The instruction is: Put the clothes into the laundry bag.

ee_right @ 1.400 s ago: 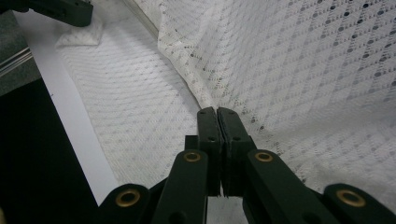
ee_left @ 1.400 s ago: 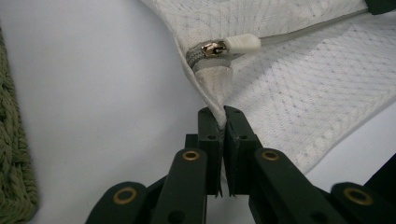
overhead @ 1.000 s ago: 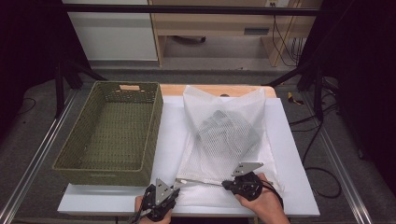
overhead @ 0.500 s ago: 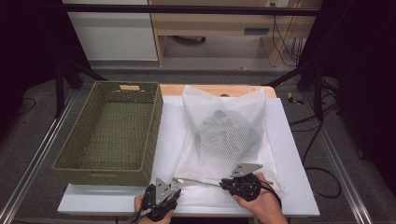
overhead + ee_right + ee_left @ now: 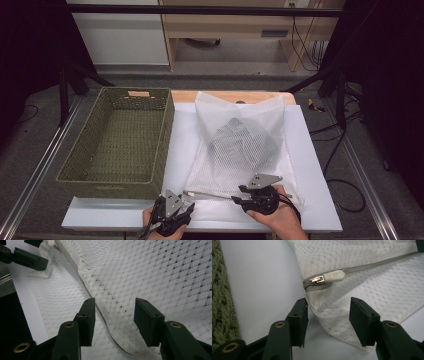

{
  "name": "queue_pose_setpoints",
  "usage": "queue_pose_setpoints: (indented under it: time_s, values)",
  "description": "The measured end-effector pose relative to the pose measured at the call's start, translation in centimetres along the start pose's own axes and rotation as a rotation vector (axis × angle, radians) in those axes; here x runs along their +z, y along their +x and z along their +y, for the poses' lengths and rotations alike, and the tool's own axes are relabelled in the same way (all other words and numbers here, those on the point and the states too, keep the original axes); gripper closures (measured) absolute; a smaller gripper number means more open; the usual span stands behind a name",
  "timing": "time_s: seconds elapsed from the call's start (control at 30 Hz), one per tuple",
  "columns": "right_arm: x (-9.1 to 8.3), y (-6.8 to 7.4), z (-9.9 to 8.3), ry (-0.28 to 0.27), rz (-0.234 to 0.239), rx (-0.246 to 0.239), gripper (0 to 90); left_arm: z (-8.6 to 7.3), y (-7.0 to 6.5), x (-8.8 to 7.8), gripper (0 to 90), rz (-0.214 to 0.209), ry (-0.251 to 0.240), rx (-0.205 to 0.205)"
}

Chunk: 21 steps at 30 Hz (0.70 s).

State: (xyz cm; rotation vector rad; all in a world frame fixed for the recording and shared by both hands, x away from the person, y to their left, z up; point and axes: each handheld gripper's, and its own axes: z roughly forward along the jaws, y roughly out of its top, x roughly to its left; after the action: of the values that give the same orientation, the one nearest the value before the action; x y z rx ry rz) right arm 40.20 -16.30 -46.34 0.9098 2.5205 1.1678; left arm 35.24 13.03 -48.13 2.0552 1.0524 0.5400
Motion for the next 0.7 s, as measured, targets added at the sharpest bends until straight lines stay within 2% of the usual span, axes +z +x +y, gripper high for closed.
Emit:
queue_pose_setpoints:
  time_s: [0.33, 0.37, 0.47, 0.57, 0.6, 0.7]
  values:
    - [-0.49, -0.17, 0.35, -0.061, -0.058, -0.004, 27.9, 0.03, 0.36, -0.02, 38.2, 0.003, 0.01, -0.016]
    - [-0.49, -0.17, 0.35, -0.061, -0.058, -0.004, 27.9, 0.03, 0.36, -0.02, 37.0, 0.003, 0.01, -0.016]
    - [-0.48, -0.11, 0.52, -0.078, -0.082, -0.011, 18.6, 0.07, 0.52, -0.14, 33.4, -0.007, 0.007, -0.017]
    - [-0.47, -0.09, 0.6, -0.075, -0.084, -0.019, 15.7, 0.11, 0.55, -0.18, 29.6, -0.012, 0.003, -0.021]
    - [-0.49, -0.07, 0.6, -0.089, -0.089, -0.033, 13.8, 0.19, 0.54, -0.27, 28.2, -0.017, -0.005, -0.032]
    - [-0.51, -0.08, 0.65, -0.097, -0.103, -0.04, 13.8, 0.27, 0.53, -0.4, 25.3, -0.018, -0.013, -0.03]
